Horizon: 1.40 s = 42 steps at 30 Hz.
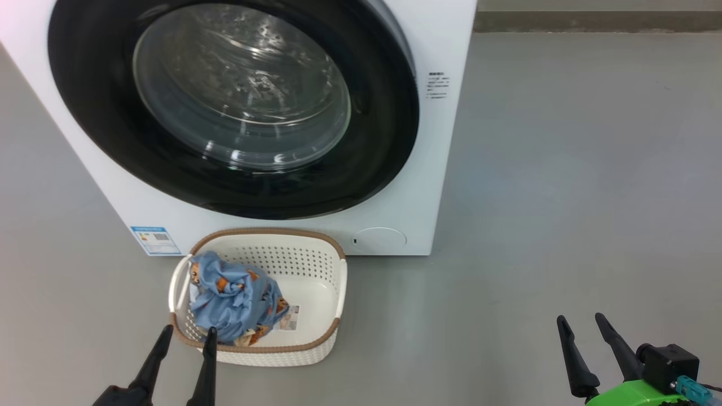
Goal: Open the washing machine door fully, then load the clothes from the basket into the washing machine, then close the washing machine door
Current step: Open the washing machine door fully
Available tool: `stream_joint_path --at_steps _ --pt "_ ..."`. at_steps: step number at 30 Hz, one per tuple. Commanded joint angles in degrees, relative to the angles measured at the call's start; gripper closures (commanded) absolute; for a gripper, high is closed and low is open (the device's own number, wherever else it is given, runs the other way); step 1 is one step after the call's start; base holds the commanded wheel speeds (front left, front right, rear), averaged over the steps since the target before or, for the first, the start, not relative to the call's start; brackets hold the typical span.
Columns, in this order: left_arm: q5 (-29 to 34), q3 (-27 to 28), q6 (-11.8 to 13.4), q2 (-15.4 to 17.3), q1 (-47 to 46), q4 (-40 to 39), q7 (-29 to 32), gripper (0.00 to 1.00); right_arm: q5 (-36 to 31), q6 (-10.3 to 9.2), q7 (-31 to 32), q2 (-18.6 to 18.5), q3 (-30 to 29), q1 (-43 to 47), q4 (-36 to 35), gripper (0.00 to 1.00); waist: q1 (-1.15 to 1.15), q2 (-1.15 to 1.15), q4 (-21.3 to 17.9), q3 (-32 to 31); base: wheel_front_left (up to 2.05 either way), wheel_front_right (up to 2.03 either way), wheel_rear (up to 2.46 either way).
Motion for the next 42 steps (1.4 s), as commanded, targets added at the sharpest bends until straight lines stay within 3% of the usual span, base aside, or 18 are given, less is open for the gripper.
stream_joint_path --at_steps 1,8,9,10,11,12,23,36,42 --pt "-0.2 1.8 -0.2 1.2 -1.6 -1.6 -0.5 0.0 -0.4 -0.05 -0.7 -0.5 1.5 -0.5 -1.4 0.0 0.0 0.0 0.0 0.1 0.68 0.68 -1.37" --pt "-0.5 1.4 -0.2 1.1 -1.6 -1.6 -0.5 0.0 0.3 -0.05 -0.7 -0.5 2.0 -1.1 -1.3 0.0 0.0 0.0 0.2 0.3 0.37 0.37 -0.74" --pt "-0.5 1.3 -0.2 1.0 -1.6 -1.5 -0.5 0.0 0.6 -0.05 -0.7 -0.5 2.2 -1.3 -1.2 0.16 0.0 0.0 0.2 0.3 0.05 0.05 -0.11" --pt "-0.5 1.3 -0.2 0.8 -1.6 -1.5 -0.5 0.0 1.0 -0.05 -0.7 -0.5 2.5 -1.5 -1.3 0.55 0.0 0.0 0.3 0.4 0.0 0.0 0.0" --pt "-0.5 1.2 -0.2 0.7 -1.6 -1.6 -0.5 0.0 1.4 -0.05 -0.7 -0.5 2.7 -1.8 -1.4 0.82 0.0 0.0 0.3 0.4 0.0 0.0 0.0" --pt "-0.5 1.1 -0.2 0.6 -1.6 -1.5 -0.5 0.0 1.8 -0.05 -0.7 -0.6 3.0 -2.1 -1.5 1.0 0.0 0.0 0.4 0.4 0.0 0.0 0.0" --pt "-0.7 -0.1 -0.2 -0.4 -1.7 -1.4 -0.5 0.0 11.5 -0.05 -0.7 0.6 5.6 -11.3 -2.8 1.0 0.0 0.0 1.5 1.6 0.0 0.0 0.0" --pt "-1.4 -2.7 -0.2 -0.7 -4.2 -1.5 -0.5 0.0 18.2 -0.05 -0.7 1.1 5.4 -27.1 1.1 1.0 0.0 0.0 5.6 4.9 0.0 0.0 0.0" --pt "-1.7 -3.9 -0.2 -0.7 -6.0 -2.2 -0.5 0.0 26.2 -0.05 -0.7 -0.3 5.6 -35.2 1.9 1.0 0.0 0.0 7.8 8.3 0.0 0.0 0.0"
